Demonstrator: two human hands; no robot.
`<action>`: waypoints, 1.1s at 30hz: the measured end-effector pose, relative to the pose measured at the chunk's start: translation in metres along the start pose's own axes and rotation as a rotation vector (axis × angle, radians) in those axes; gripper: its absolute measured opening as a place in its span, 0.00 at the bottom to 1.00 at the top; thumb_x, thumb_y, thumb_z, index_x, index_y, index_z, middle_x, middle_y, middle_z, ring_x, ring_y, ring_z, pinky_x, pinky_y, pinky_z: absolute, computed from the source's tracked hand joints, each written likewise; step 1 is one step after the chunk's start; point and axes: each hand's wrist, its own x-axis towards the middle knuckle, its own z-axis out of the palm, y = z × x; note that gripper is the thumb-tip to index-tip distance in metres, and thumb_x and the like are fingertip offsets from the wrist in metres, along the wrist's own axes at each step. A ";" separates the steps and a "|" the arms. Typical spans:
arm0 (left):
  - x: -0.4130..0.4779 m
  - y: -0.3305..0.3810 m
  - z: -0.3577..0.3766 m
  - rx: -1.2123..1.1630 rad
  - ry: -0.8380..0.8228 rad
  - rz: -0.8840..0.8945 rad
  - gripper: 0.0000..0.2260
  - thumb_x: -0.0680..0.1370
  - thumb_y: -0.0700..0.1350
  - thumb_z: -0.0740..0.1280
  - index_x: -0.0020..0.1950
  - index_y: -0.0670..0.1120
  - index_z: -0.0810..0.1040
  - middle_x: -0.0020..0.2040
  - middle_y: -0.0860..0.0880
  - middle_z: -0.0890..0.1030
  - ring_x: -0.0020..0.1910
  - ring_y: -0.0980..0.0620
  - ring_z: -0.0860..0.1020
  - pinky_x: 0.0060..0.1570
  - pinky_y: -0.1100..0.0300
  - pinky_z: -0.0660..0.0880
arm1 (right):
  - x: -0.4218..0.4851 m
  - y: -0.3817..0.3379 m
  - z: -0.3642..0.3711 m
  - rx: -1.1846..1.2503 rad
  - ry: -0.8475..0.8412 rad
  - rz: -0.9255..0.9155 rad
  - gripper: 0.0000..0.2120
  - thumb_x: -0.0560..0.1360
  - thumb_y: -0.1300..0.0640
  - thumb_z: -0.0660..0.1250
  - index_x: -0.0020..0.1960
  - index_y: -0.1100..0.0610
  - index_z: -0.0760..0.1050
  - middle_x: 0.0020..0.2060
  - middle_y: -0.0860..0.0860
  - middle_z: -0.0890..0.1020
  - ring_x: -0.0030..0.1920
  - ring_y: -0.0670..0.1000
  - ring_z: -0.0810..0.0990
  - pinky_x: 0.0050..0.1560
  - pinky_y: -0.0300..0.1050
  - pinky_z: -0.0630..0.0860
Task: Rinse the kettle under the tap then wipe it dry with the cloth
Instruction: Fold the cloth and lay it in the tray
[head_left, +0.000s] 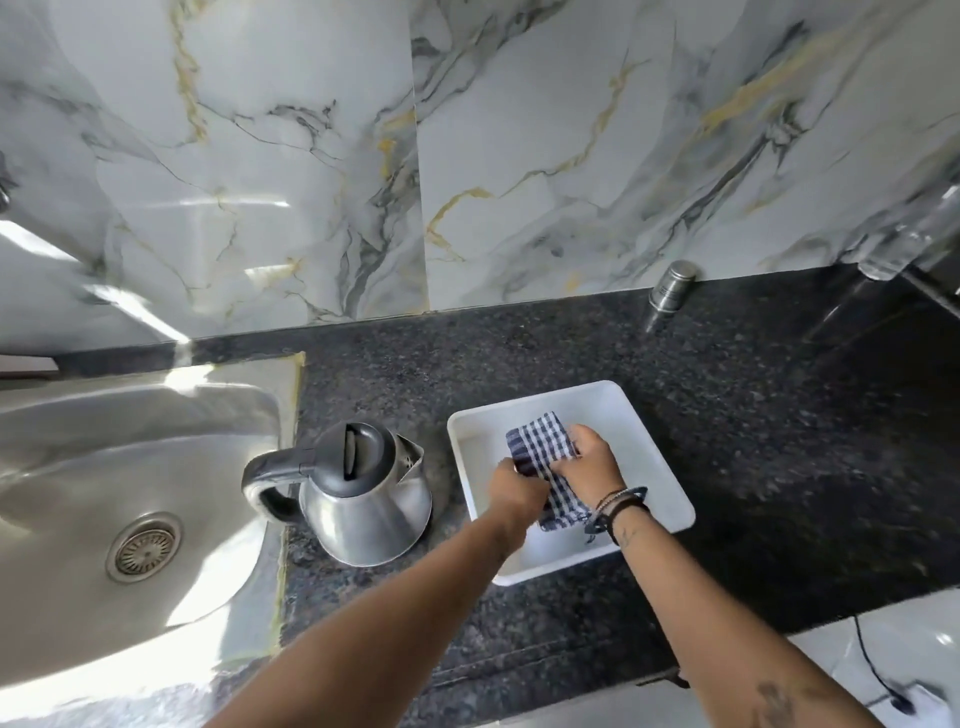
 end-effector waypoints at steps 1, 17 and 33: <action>0.004 -0.004 0.003 0.092 -0.002 0.014 0.12 0.74 0.31 0.64 0.55 0.43 0.75 0.49 0.43 0.83 0.47 0.45 0.83 0.46 0.50 0.82 | 0.003 0.006 0.005 -0.045 0.024 0.005 0.16 0.72 0.70 0.67 0.57 0.58 0.77 0.45 0.52 0.84 0.51 0.59 0.84 0.45 0.46 0.78; -0.090 0.055 -0.183 0.703 0.159 0.946 0.15 0.77 0.47 0.66 0.63 0.47 0.78 0.65 0.51 0.77 0.62 0.54 0.76 0.64 0.62 0.70 | -0.090 -0.048 0.075 -0.223 0.111 -0.203 0.22 0.76 0.48 0.69 0.65 0.60 0.77 0.60 0.56 0.79 0.62 0.58 0.78 0.62 0.54 0.75; -0.057 0.061 -0.322 0.931 -0.214 0.467 0.14 0.72 0.46 0.75 0.55 0.42 0.80 0.48 0.45 0.82 0.47 0.47 0.81 0.50 0.53 0.78 | -0.117 -0.105 0.166 0.116 -0.087 -0.133 0.57 0.61 0.51 0.85 0.80 0.59 0.56 0.73 0.54 0.72 0.73 0.53 0.71 0.74 0.49 0.66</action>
